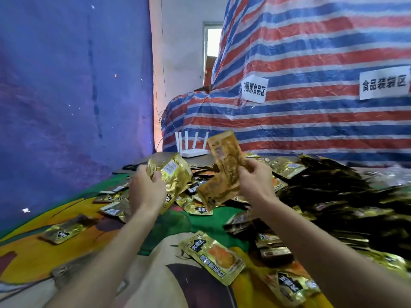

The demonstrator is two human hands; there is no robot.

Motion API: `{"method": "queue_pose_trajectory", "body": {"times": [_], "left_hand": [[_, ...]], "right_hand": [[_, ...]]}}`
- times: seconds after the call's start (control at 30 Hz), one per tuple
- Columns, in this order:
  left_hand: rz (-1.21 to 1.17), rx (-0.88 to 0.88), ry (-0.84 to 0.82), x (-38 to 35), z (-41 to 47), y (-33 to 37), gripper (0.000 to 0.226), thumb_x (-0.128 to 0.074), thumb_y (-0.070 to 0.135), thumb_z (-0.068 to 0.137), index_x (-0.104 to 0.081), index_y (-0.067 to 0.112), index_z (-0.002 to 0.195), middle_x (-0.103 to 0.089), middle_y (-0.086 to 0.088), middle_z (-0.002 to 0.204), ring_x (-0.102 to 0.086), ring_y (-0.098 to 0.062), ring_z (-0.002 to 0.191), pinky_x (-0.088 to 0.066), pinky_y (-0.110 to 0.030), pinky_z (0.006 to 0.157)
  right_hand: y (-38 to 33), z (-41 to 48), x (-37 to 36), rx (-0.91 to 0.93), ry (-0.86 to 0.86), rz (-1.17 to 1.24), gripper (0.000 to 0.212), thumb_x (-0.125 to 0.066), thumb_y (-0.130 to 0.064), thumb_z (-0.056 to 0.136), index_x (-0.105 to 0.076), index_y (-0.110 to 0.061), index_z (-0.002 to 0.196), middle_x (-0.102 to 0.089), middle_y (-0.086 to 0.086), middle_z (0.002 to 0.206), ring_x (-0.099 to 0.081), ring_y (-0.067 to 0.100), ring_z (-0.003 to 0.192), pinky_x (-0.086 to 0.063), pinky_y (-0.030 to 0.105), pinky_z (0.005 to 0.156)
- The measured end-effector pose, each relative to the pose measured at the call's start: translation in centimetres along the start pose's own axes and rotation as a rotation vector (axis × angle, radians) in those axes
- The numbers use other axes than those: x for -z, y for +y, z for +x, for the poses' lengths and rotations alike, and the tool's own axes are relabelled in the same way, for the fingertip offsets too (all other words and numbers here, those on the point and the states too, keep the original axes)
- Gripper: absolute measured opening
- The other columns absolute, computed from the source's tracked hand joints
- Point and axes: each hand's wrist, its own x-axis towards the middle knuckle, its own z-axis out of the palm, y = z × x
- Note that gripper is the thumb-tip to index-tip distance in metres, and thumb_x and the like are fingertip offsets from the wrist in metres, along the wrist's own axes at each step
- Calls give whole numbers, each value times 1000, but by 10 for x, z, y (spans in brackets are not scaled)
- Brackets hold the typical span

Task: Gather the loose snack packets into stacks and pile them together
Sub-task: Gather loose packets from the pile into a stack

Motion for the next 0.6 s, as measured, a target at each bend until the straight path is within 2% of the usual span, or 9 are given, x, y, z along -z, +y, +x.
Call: {"method": "queue_pose_trajectory", "body": {"times": [0.03, 0.2, 0.3, 0.37, 0.4, 0.43, 0.47, 0.53, 0.6], "left_hand": [[-73, 6, 15, -1, -6, 6, 16, -54, 17, 102, -50, 9, 88, -47, -2, 77, -43, -24, 72, -28, -34, 59], [-306, 75, 2, -19, -34, 25, 21, -55, 22, 103, -49, 9, 88, -48, 1, 76, -43, -15, 65, -29, -28, 53], [-367, 115, -14, -27, -44, 20, 17, -55, 23, 103, -54, 8, 96, -58, -6, 90, -50, -18, 74, -37, -29, 59], [-441, 222, -24, -29, -47, 14, 23, -54, 25, 103, -56, 8, 117, -62, -12, 118, -59, -20, 96, -48, -32, 75], [-473, 297, -33, -29, -47, 11, 36, -54, 27, 103, -52, 8, 133, -57, -12, 136, -58, -26, 116, -50, -39, 92], [-486, 378, -52, -28, -48, 9, 48, -55, 29, 103, -43, 9, 145, -48, -12, 149, -49, -30, 132, -44, -47, 106], [-495, 464, -82, -29, -51, 7, 56, -56, 30, 102, -37, 9, 151, -43, -12, 154, -42, -33, 140, -38, -53, 113], [-613, 633, -192, -32, -58, 6, 57, -59, 25, 101, -35, 12, 152, -50, -13, 148, -47, -36, 136, -40, -59, 111], [-795, 768, -329, -34, -71, 10, 37, -56, 9, 100, -50, 6, 137, -69, -19, 118, -66, -36, 110, -55, -57, 90]], "right_hand": [[0, -3, 4, -37, -2, 101, 27, -50, -6, 101, -74, -17, 103, -75, 3, 93, -73, 27, 89, -62, 45, 78], [11, -26, 19, -259, -108, 492, 29, -56, 2, 98, -75, -19, 103, -79, 2, 91, -77, 19, 81, -62, 36, 65], [19, -32, 23, -355, -266, 546, 32, -57, 3, 96, -77, -21, 98, -79, -2, 84, -76, 14, 73, -62, 45, 75], [20, -34, 24, -381, -347, 552, 39, -57, 3, 96, -82, -25, 86, -79, -3, 85, -76, 13, 73, -60, 44, 79], [20, -35, 25, -389, -361, 567, 42, -57, 3, 96, -83, -27, 83, -79, -2, 88, -76, 14, 77, -60, 43, 78], [19, -36, 24, -401, -365, 593, 41, -57, 3, 95, -83, -27, 84, -79, 1, 92, -75, 17, 84, -60, 44, 79], [18, -37, 22, -417, -354, 628, 38, -58, 4, 95, -83, -24, 89, -79, 4, 96, -74, 21, 90, -60, 47, 83], [17, -37, 19, -444, -304, 702, 31, -62, 5, 92, -79, -20, 99, -79, 6, 97, -75, 24, 94, -61, 48, 84], [18, -41, 15, -435, -194, 685, 27, -66, 3, 91, -78, -19, 100, -79, 5, 93, -76, 20, 85, -62, 37, 70]]}}
